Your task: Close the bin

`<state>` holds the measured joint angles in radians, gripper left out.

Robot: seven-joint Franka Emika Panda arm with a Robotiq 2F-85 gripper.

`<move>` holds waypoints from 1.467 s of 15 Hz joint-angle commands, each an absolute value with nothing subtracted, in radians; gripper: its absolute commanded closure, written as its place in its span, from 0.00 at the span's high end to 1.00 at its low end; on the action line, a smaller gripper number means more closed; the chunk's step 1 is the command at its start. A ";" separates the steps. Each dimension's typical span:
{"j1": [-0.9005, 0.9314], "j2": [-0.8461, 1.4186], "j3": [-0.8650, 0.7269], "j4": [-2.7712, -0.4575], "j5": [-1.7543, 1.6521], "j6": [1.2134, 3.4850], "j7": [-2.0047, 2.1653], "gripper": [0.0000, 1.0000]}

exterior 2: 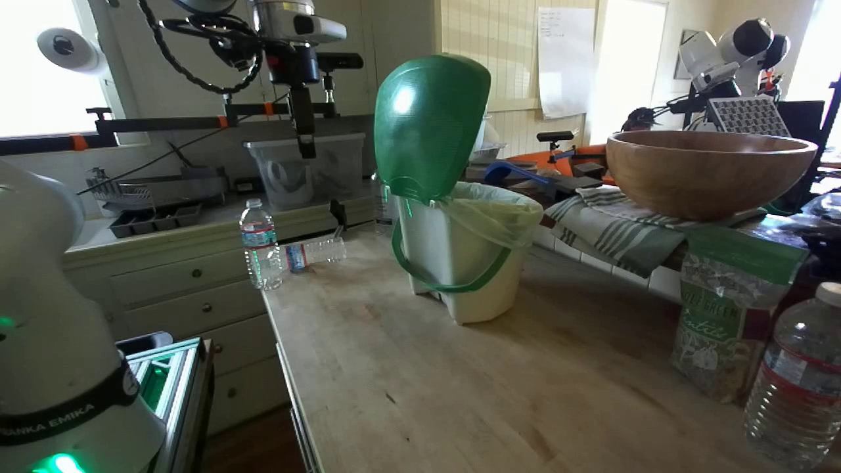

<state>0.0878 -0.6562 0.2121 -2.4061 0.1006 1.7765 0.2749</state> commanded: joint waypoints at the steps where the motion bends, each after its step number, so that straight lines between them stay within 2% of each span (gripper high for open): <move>1: 0.074 -0.682 0.189 -2.407 0.087 1.792 0.277 1.00; 7: 0.058 -0.728 0.141 -2.414 -0.004 1.884 0.160 1.00; 14: 0.053 -0.714 0.067 -2.431 -0.105 2.094 -0.022 1.00; 15: 0.058 -0.714 0.082 -2.410 -0.088 2.041 0.003 1.00; 22: 0.058 -0.720 0.075 -2.417 -0.092 2.084 -0.009 1.00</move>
